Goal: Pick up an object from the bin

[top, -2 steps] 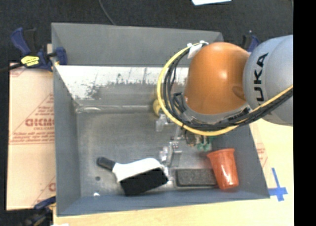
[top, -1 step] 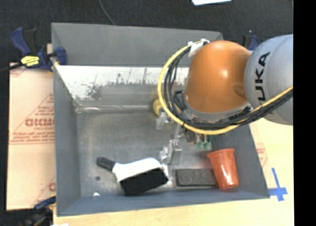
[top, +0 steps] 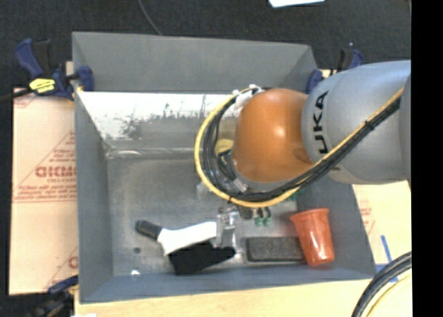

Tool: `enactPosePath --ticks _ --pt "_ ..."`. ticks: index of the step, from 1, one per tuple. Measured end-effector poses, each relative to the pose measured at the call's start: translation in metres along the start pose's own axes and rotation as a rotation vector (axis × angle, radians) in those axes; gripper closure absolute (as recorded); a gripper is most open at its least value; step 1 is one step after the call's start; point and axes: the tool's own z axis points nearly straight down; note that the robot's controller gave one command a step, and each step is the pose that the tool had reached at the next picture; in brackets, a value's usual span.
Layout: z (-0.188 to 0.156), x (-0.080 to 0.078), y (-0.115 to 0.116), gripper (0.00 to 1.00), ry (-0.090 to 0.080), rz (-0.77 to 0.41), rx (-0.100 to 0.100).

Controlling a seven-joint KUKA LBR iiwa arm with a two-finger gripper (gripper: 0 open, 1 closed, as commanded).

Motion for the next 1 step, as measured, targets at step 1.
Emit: enactPosePath --ticks 1 --pt "0.0074 0.0095 0.0349 0.00 -0.008 -0.095 0.000"
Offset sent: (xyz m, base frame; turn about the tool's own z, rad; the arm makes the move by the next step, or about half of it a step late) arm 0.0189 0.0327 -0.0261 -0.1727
